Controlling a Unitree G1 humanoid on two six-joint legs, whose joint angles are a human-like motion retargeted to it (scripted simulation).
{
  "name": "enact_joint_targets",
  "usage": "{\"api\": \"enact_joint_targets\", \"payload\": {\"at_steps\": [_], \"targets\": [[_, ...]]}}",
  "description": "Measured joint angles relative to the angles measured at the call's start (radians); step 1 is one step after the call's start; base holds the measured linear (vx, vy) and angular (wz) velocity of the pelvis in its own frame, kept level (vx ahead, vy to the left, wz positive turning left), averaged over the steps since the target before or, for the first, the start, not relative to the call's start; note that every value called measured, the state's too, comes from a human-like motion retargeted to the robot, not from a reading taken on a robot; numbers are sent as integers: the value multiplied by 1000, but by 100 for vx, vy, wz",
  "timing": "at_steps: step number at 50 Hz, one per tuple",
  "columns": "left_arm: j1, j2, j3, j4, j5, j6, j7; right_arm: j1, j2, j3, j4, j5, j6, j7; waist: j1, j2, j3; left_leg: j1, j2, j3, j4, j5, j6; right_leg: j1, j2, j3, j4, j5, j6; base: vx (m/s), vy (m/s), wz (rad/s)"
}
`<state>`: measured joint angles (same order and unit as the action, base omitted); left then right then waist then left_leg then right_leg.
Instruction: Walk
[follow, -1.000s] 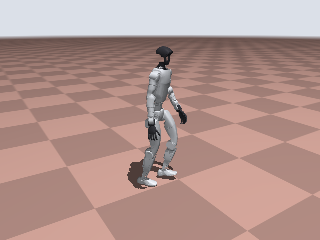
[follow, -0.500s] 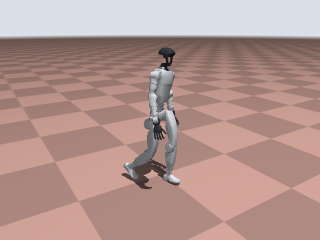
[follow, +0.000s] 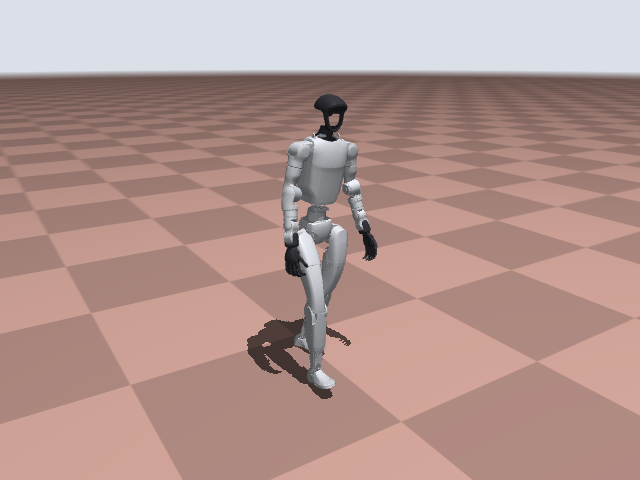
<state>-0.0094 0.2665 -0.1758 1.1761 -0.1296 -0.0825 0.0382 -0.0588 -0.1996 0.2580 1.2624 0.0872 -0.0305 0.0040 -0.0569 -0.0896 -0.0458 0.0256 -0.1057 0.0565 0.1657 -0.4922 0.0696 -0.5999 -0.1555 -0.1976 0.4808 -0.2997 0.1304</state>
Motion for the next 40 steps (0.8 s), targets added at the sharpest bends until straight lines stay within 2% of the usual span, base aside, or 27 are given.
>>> {"api": "enact_joint_targets", "payload": {"at_steps": [5,10,15,20,23,28,31,34,37,40], "targets": [[-29,0,0,-5,10,-10,6,35,3,-28,26,10,5,-3,-13,22,-2,54,17,-2,55,-63,-2,5,24,29,-117,72,22,38,-8,-16],[-30,-14,15,7,0,-13,6,65,7,-51,33,13,5,-12,-21,45,-7,97,50,-17,171,-81,-24,25,52,48,-17,108,6,44,-13,-21],[4,-37,29,31,-25,-11,6,87,13,-46,20,2,0,-28,-10,83,-27,67,94,-81,397,23,-87,74,132,61,52,95,-41,48,-15,-44],[41,-53,21,26,-32,-8,-1,92,6,-27,-18,-1,-9,-41,8,129,-52,-62,184,-69,747,180,-134,147,225,70,22,60,-90,46,-12,-48],[51,-58,8,4,-26,-3,-4,82,-8,-19,-43,-6,-15,-53,28,145,-57,-170,238,-41,940,206,-112,194,262,82,-5,31,-112,43,-9,-49],[52,-64,-4,-34,-11,5,-7,43,-29,-12,-63,-24,-15,-74,72,144,-50,-362,277,0,1101,87,-35,276,286,112,-48,-20,-122,42,-7,-44],[50,-67,1,-48,-6,8,-10,12,-33,-15,-67,-32,-14,-81,99,134,-41,-472,262,20,1059,13,-6,332,286,136,-77,-47,-118,44,-5,-39],[50,-70,9,-46,-4,11,-12,-15,-30,-17,-73,-39,-14,-81,121,122,-30,-555,228,38,914,-14,-1,391,280,163,-106,-73,-111,48,-3,-36],[52,-73,13,-30,-1,11,-13,-33,-24,-11,-84,-46,-19,-77,133,110,-24,-598,181,50,679,16,-18,447,267,191,-138,-99,-104,53,-2,-36],[54,-77,15,-10,6,14,-12,-45,-20,1,-97,-64,-21,-68,135,103,-28,-606,125,41,383,99,-50,487,251,210,-157,-129,-99,56,-1,-30]]}}
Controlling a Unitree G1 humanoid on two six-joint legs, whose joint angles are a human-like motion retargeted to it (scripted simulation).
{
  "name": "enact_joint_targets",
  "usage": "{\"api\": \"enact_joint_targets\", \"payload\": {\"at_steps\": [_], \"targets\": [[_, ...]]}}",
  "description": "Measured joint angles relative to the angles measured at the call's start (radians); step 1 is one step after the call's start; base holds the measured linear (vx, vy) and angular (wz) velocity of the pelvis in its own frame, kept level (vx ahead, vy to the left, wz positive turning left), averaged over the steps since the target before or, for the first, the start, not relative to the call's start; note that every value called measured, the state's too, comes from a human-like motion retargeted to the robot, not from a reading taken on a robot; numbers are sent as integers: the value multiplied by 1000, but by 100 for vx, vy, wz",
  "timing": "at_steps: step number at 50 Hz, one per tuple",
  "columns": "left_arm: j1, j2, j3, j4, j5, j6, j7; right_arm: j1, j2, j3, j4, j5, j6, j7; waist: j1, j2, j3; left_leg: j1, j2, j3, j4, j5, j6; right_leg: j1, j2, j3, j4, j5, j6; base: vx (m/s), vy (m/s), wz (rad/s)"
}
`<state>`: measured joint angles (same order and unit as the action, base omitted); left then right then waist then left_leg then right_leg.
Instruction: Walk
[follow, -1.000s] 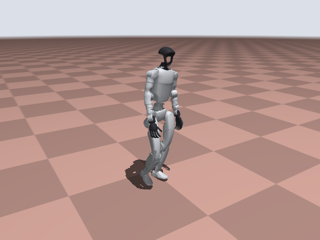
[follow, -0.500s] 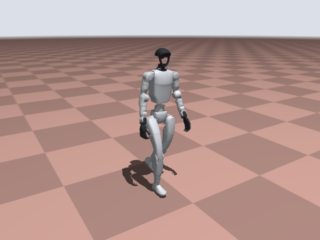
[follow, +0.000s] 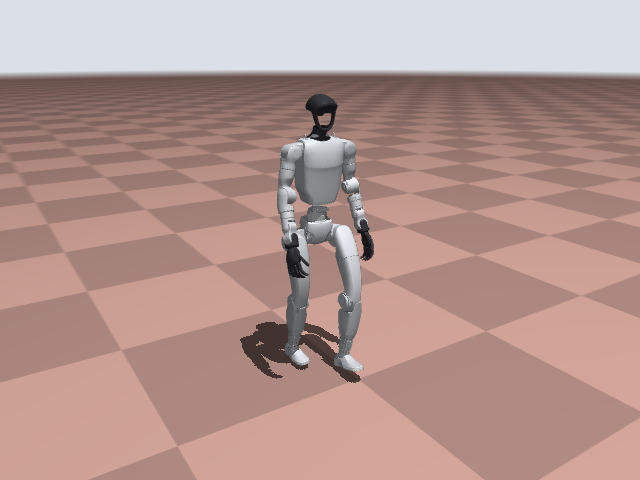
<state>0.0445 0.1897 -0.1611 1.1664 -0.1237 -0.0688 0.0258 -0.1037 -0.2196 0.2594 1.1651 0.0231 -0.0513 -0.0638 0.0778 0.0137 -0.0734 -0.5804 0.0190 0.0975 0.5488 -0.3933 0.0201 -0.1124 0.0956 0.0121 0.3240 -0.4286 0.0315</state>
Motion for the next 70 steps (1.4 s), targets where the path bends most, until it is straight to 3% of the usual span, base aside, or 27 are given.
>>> {"api": "enact_joint_targets", "payload": {"at_steps": [5,11,13,18,20,22,25,28,32,38,41,48,53,56,58,63,67,70], "targets": [[13,-3,12,17,12,6,4,-2,11,19,-19,-36,3,11,0,1,-20,-1,-48,-30,-322,84,-21,30,0,32,48,-71,-6,58,3,-28],[40,-8,32,25,-19,9,18,40,33,26,7,-41,8,5,8,-47,-58,7,-109,-22,-286,162,13,32,-58,30,227,-97,18,61,8,-29],[41,-4,36,28,-42,11,14,52,38,22,30,-34,12,12,13,-78,-56,30,-142,-16,-244,172,31,35,-93,41,318,-50,51,62,13,-23],[51,-4,31,16,-76,7,2,95,37,11,76,-9,19,37,-10,-144,-54,112,-239,-25,-195,126,100,-40,-177,67,645,207,157,60,13,-2],[49,0,24,1,-75,6,2,106,31,4,85,1,21,44,-25,-155,-52,154,-264,-30,-194,95,123,-101,-202,66,782,277,174,58,11,-2],[42,5,16,-15,-68,6,5,113,25,-3,87,8,21,44,-40,-154,-46,201,-276,-37,-201,64,136,-172,-234,50,889,265,151,57,9,-8],[24,14,0,-35,-55,9,15,120,15,-12,84,16,19,35,-66,-141,-35,284,-282,-51,-222,16,141,-285,-285,13,972,157,87,56,6,-7],[-8,20,-9,-45,-44,14,25,120,6,-19,74,24,18,25,-92,-111,-16,381,-267,-72,-254,-27,132,-383,-302,-29,922,55,38,55,1,-3],[-48,23,-18,-50,-31,13,32,122,1,-23,61,32,23,19,-125,-73,12,502,-242,-102,-291,-78,113,-467,-293,-84,716,10,25,55,-4,4],[-97,22,-29,-42,-7,-2,33,122,13,-28,67,48,35,24,-140,-26,29,633,-190,-128,-323,-140,87,-493,-218,-131,218,99,86,54,-10,-1],[-102,20,-31,-37,4,-7,33,131,21,-28,72,46,37,25,-137,-27,15,659,-182,-125,-286,-171,71,-509,-200,-120,78,130,108,55,-14,-2],[-80,1,-7,18,-17,-7,13,144,33,-20,95,34,38,34,-125,4,-9,698,-104,-134,-52,-125,5,-465,-135,-115,172,212,67,61,-16,-4],[-29,-10,-11,56,-29,0,-4,158,30,14,78,25,29,35,-104,53,-22,585,-7,-125,346,75,-79,-384,-48,-129,233,172,-8,61,-15,-21],[-12,-12,-22,53,-24,8,-9,156,17,25,54,22,24,29,-80,71,-23,472,63,-90,582,153,-74,-326,-10,-128,226,130,-44,57,-12,-24],[-8,-12,-28,46,-20,15,-8,149,6,30,39,19,21,21,-62,71,-19,390,108,-62,703,134,-39,-287,2,-123,214,101,-56,55,-11,-21],[-18,-13,-22,27,-16,27,-2,108,-12,27,23,10,19,3,-12,53,1,190,158,-4,800,-29,53,-166,9,-102,156,41,-60,53,-9,-19],[-17,-18,-8,22,-14,26,0,85,-12,19,14,3,17,-1,24,38,16,76,144,39,646,-112,69,-66,6,-76,123,-8,-51,55,-5,-22],[-17,-23,-4,33,-13,21,-4,71,-8,16,9,1,12,4,40,26,24,34,104,62,414,-109,47,4,-4,-54,90,-36,-40,59,-1,-26]]}}
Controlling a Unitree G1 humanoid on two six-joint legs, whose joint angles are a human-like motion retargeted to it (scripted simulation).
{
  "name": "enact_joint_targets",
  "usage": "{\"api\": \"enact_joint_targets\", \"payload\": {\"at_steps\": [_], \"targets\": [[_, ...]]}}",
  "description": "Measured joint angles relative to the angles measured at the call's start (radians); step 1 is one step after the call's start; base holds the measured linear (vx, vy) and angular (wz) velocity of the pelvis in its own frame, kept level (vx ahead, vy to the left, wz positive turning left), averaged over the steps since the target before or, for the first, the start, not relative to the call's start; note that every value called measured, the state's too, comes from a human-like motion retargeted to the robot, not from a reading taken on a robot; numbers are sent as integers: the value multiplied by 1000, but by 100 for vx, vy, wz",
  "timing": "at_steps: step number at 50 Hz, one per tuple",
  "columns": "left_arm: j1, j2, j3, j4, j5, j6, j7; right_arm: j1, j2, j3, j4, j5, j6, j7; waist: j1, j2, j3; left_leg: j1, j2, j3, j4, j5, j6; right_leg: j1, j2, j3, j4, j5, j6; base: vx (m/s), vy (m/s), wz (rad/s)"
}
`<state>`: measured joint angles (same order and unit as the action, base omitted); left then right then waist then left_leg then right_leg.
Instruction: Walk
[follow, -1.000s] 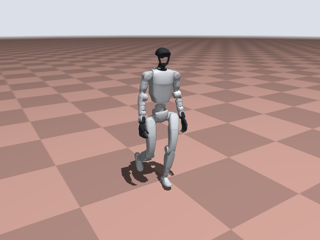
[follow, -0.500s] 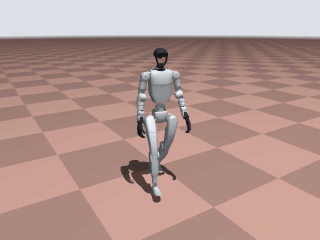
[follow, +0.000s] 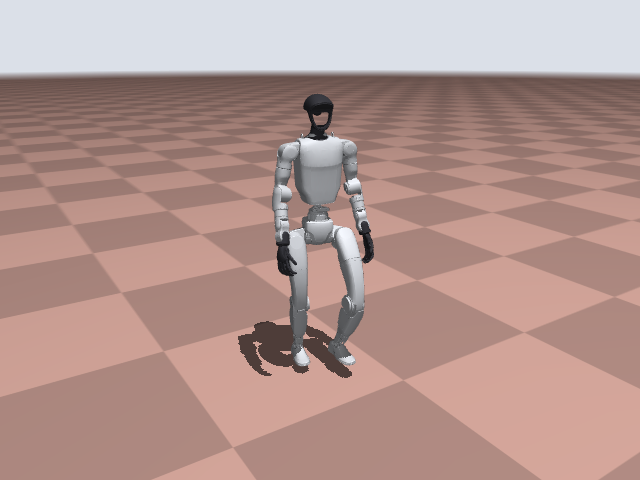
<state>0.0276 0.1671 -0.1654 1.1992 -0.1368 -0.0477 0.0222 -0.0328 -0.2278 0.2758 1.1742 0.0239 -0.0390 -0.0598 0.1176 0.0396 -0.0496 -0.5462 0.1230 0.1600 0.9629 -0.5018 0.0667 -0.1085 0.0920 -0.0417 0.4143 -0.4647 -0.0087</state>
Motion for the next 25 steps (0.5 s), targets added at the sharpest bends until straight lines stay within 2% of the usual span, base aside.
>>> {"api": "enact_joint_targets", "payload": {"at_steps": [5,9,14,18,20,22,25], "targets": [[-1,-8,-2,22,6,3,-11,-16,3,11,-5,-18,4,22,-3,-13,-13,8,-100,-22,-522,115,-56,77,-21,21,-40,-37,15,62,3,-14],[7,-10,-4,29,6,7,-14,-13,9,16,-3,-24,9,29,-2,-24,-36,14,-137,-42,-679,164,-59,93,-32,33,23,-81,20,63,8,-16],[23,-16,-5,36,-20,10,-11,14,26,7,27,-10,12,22,-3,-79,-66,35,-206,-44,-602,222,-13,88,-98,51,215,-55,66,64,11,-10],[20,-17,-11,39,-42,11,-16,31,32,-3,56,9,13,33,-17,-135,-63,95,-289,-53,-549,197,45,29,-171,76,491,85,138,61,13,4],[16,-15,-19,33,-40,10,-15,39,30,-6,59,17,12,38,-32,-149,-63,132,-318,-57,-541,168,72,-33,-206,74,641,157,157,58,12,8],[7,-11,-29,23,-32,9,-10,43,26,-10,57,22,9,39,-48,-149,-60,171,-334,-62,-543,141,87,-107,-241,58,760,159,140,56,10,3],[-13,-4,-45,8,-17,8,4,47,18,-13,47,23,4,29,-74,-135,-56,234,-340,-72,-554,99,91,-223,-286,23,852,73,85,53,7,4]]}}
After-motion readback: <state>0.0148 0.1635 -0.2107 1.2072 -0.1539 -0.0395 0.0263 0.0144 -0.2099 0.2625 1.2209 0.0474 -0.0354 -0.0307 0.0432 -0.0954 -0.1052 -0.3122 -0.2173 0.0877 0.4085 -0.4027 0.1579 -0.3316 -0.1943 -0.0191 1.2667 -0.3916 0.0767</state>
